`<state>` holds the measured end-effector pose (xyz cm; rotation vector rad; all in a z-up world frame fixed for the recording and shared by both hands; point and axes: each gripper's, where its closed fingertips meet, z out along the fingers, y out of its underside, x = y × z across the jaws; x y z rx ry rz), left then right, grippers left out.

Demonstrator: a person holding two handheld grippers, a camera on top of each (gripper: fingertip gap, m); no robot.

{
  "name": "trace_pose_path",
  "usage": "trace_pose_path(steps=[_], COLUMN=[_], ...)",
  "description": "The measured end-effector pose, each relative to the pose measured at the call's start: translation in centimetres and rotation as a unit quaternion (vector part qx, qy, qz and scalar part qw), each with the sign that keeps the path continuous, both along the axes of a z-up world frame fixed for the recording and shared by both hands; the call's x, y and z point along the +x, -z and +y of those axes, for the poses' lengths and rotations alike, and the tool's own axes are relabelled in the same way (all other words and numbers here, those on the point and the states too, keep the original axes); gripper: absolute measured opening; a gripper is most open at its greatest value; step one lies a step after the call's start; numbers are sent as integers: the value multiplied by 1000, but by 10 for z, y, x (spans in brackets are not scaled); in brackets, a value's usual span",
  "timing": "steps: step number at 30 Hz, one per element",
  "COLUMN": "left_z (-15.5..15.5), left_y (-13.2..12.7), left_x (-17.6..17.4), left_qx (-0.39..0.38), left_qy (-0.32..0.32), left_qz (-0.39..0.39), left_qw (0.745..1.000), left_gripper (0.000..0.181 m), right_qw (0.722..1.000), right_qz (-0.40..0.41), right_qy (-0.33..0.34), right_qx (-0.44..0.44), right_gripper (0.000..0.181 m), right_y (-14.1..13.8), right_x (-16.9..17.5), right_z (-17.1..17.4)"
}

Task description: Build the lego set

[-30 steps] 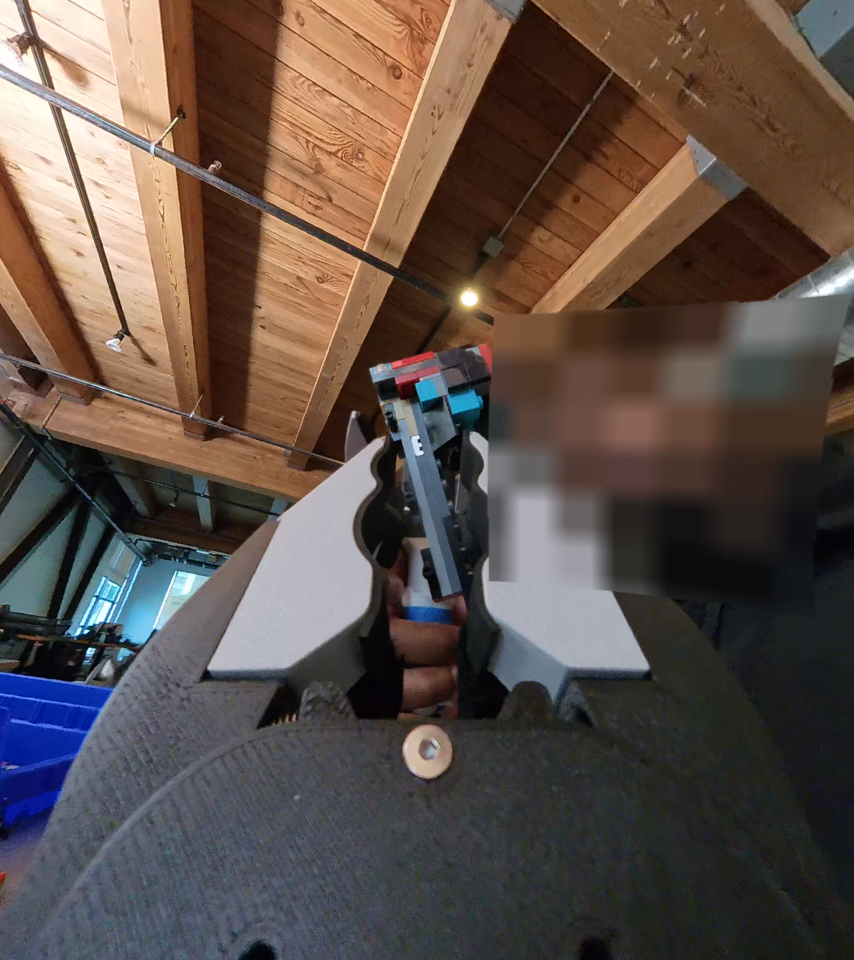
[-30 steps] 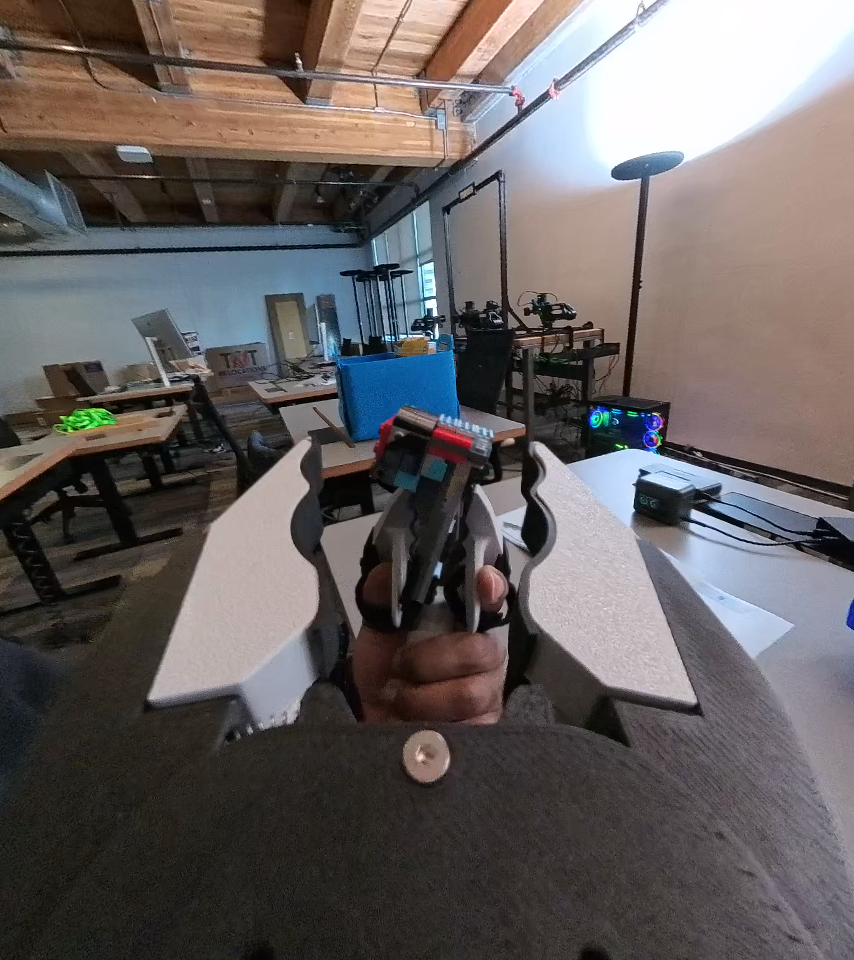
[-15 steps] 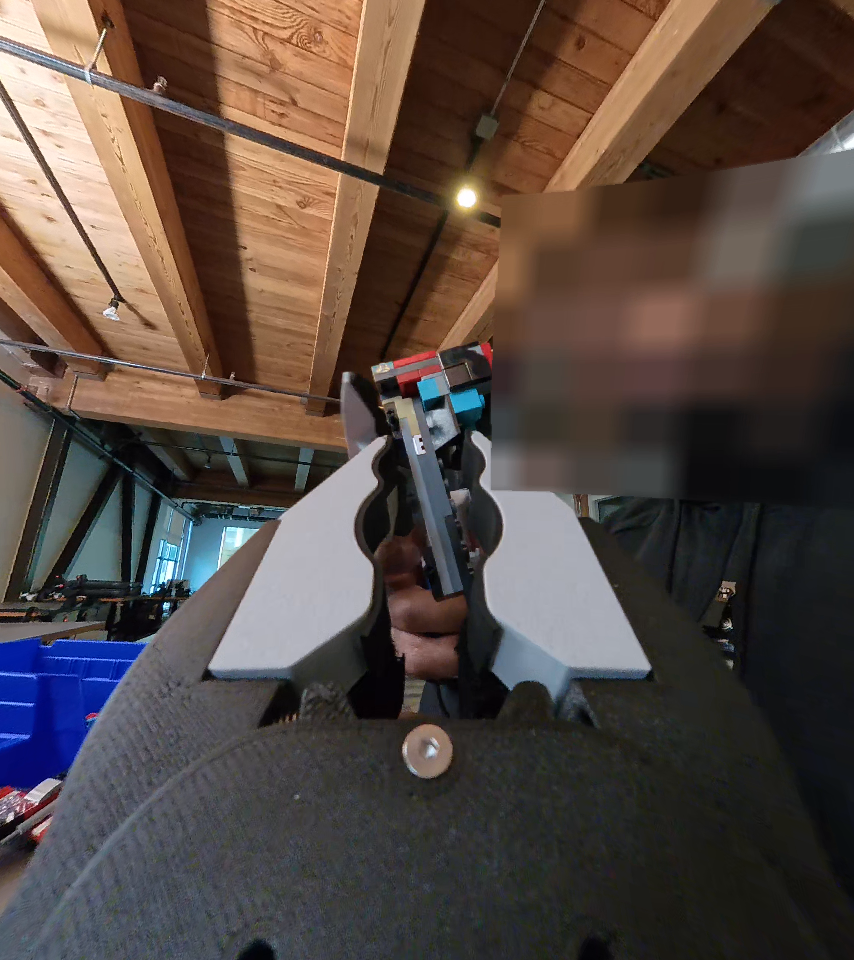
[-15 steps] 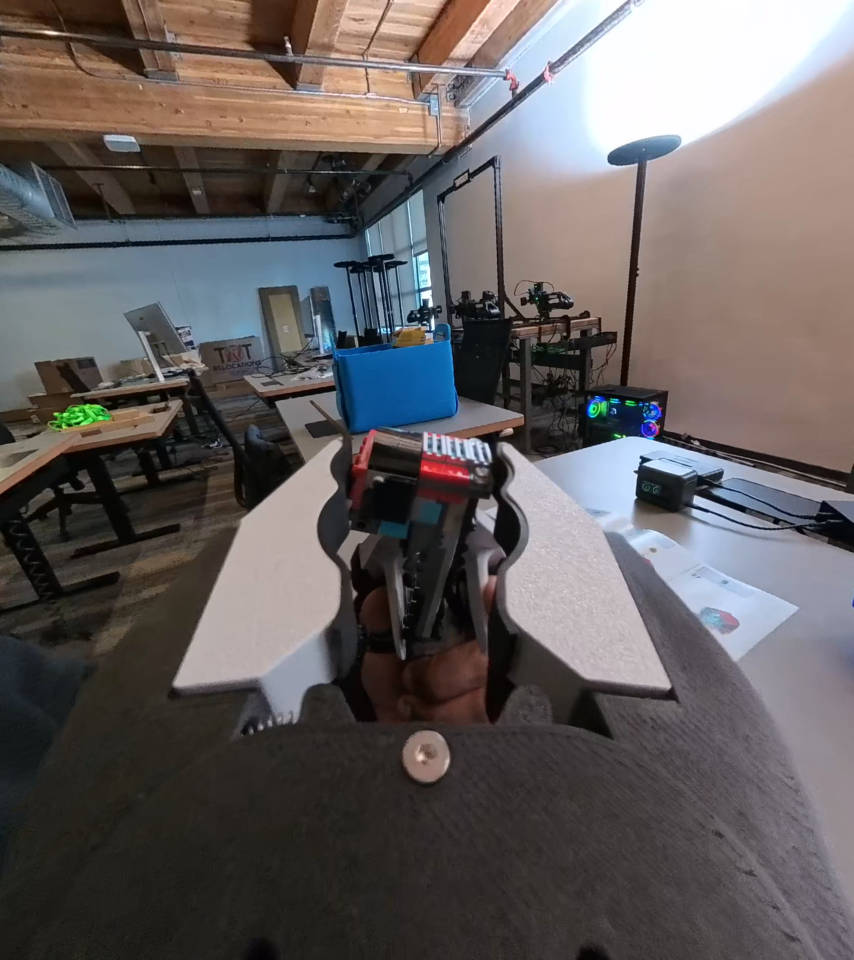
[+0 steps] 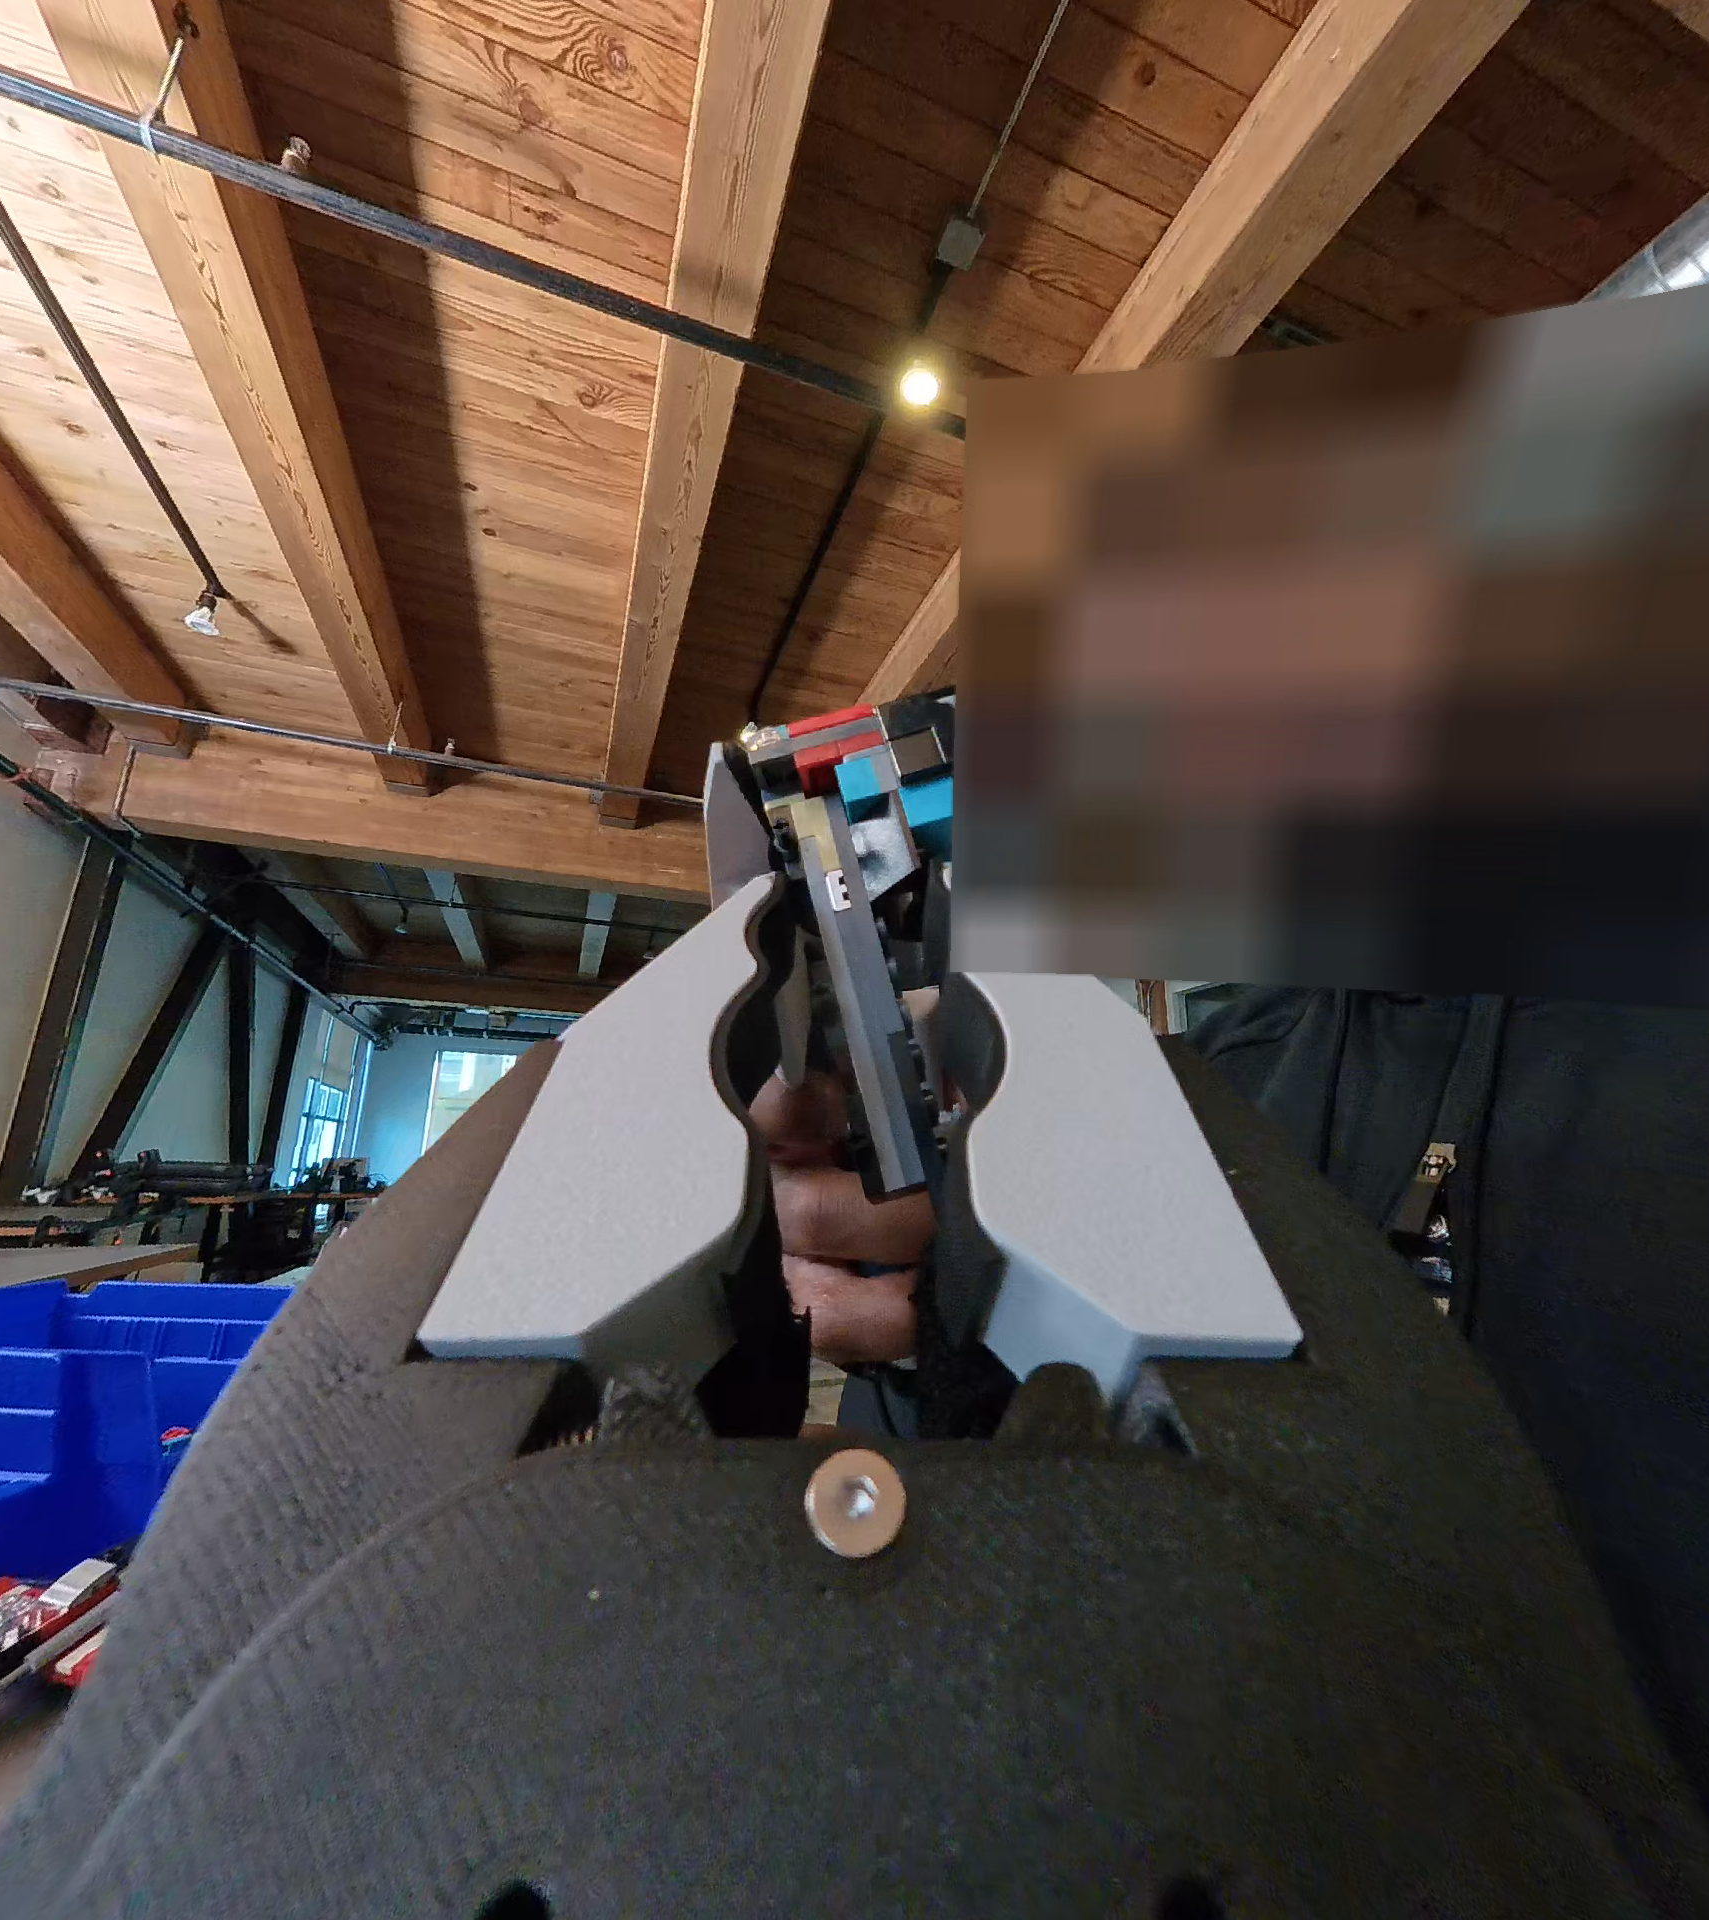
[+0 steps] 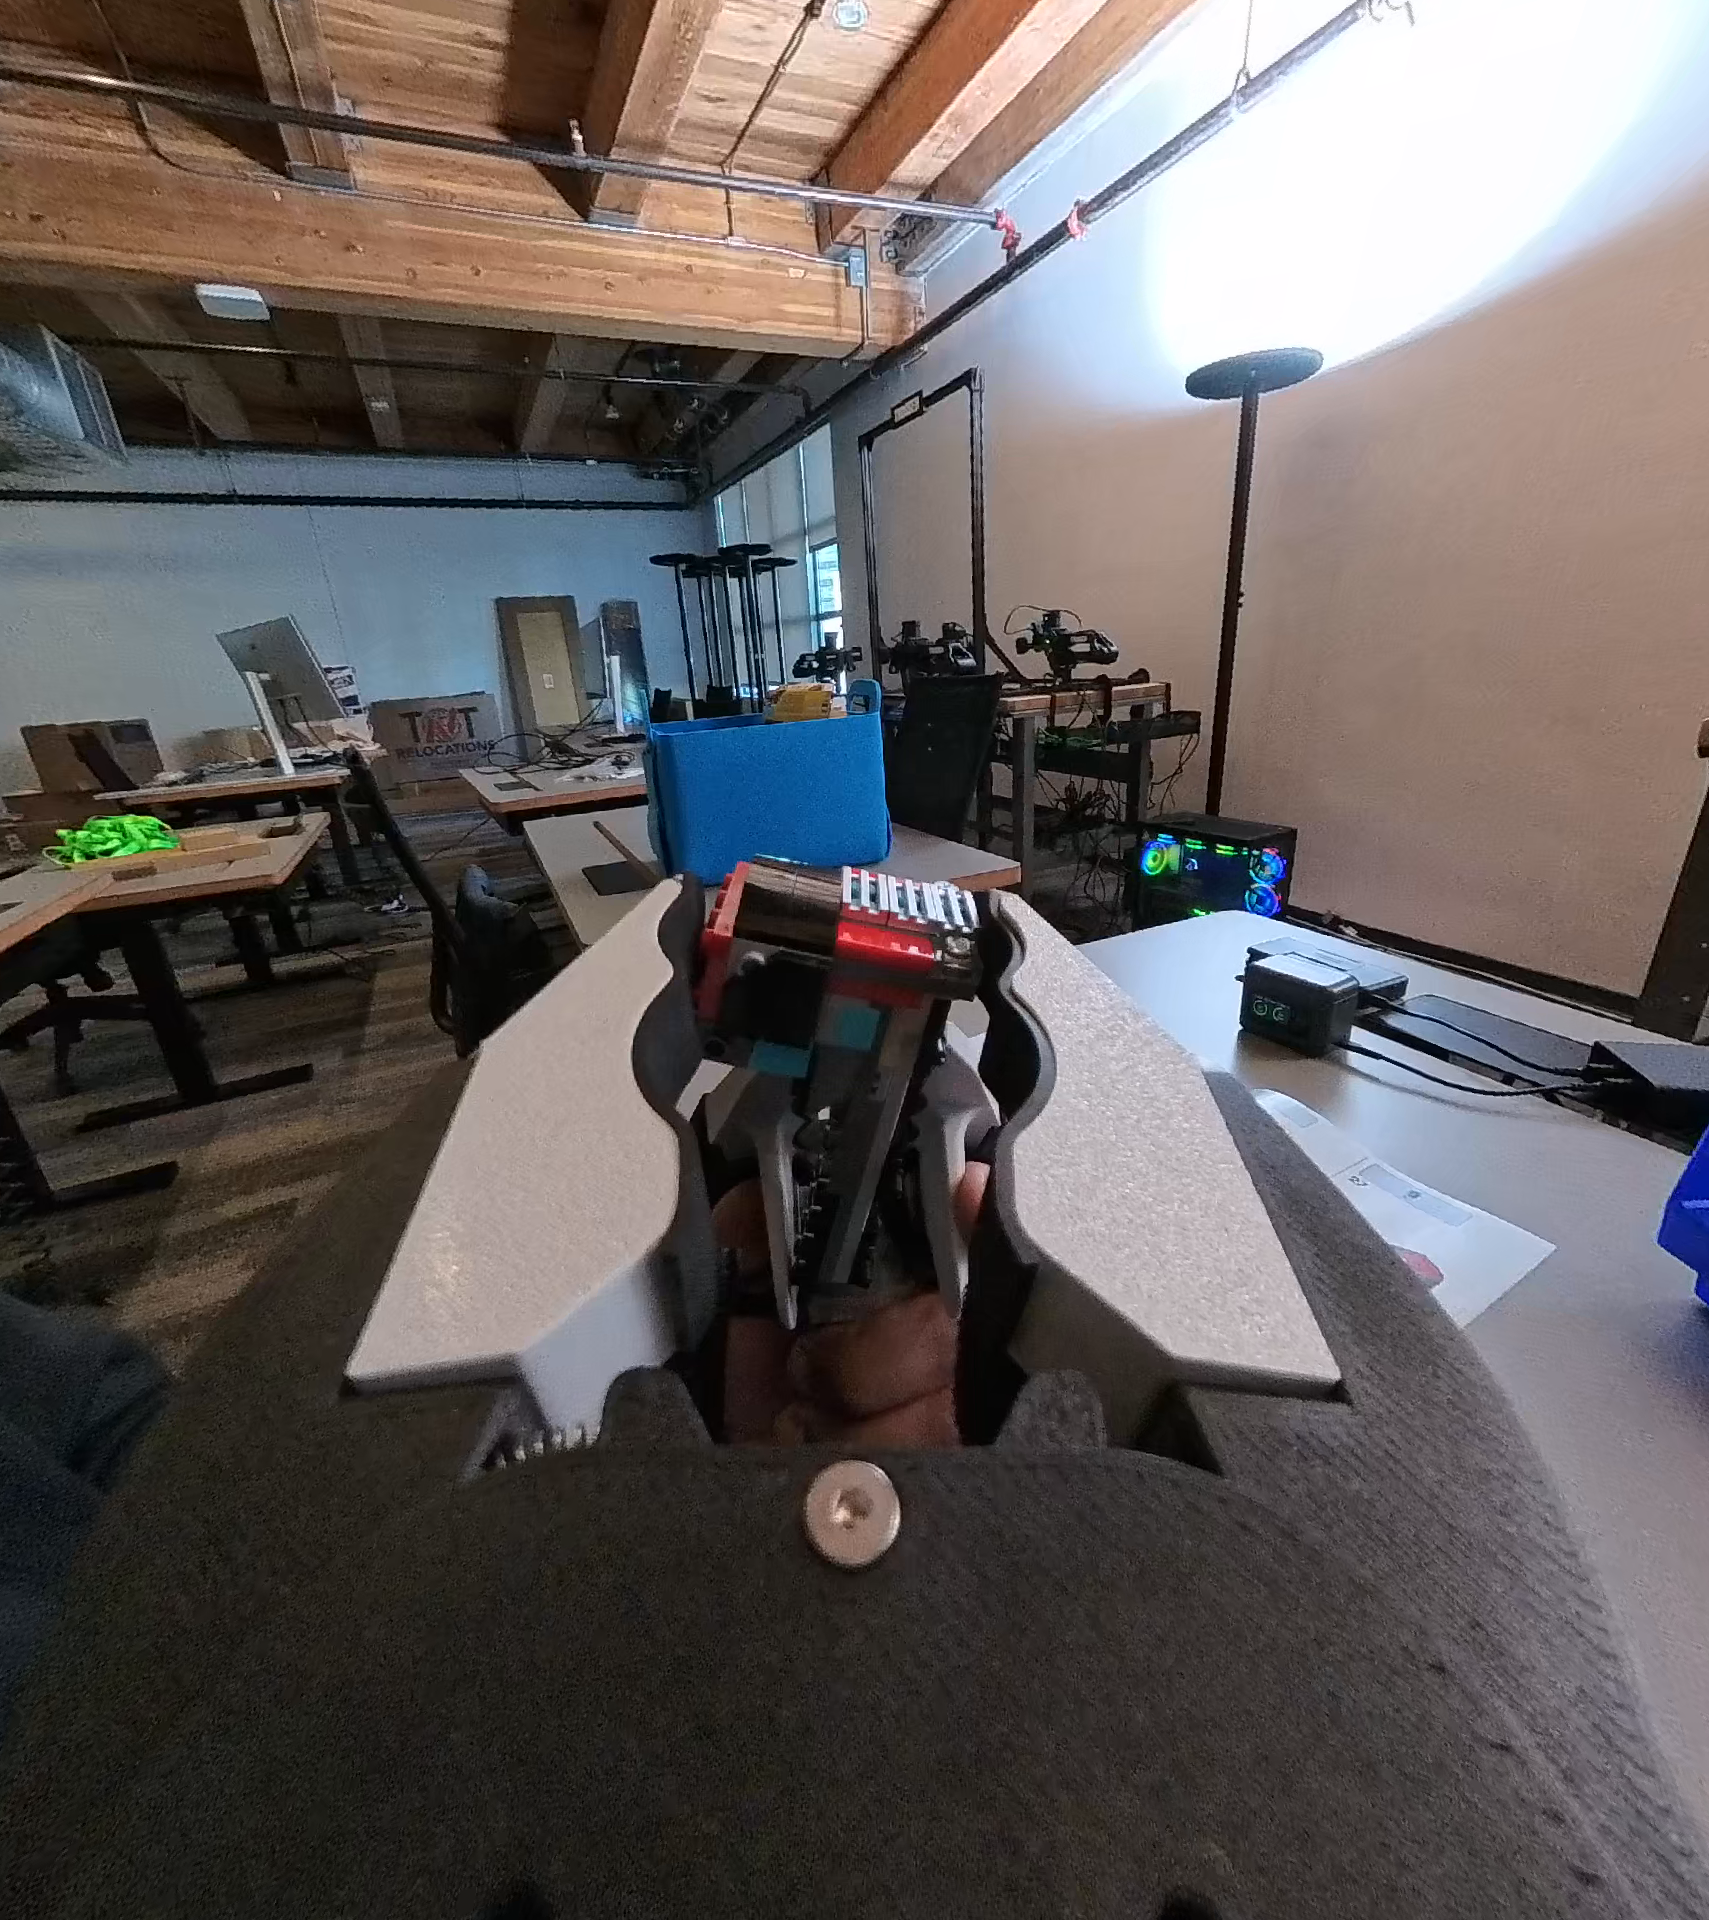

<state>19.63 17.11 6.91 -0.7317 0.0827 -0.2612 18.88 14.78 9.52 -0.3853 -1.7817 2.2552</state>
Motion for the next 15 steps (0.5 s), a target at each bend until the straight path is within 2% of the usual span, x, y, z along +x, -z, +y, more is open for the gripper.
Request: trace_pose_path(steps=[8, 12, 15], left_z=[0, 1, 0], left_y=[1, 2, 6], left_x=[-1, -19, -53], left_qx=[-6, -19, -32], left_qy=[-8, -42, -90], left_qz=[-1, -37, -123], left_qw=[1000, 998, 988], left_gripper=[24, 25, 24], right_qw=[1000, 999, 995], right_qz=[3, -47, -95], right_qy=[-6, -11, -13], right_qx=[-5, -9, 20], right_gripper=[52, 54, 81], right_y=[1, 7, 23], right_x=[-1, -22, -47], right_z=[1, 6, 10])
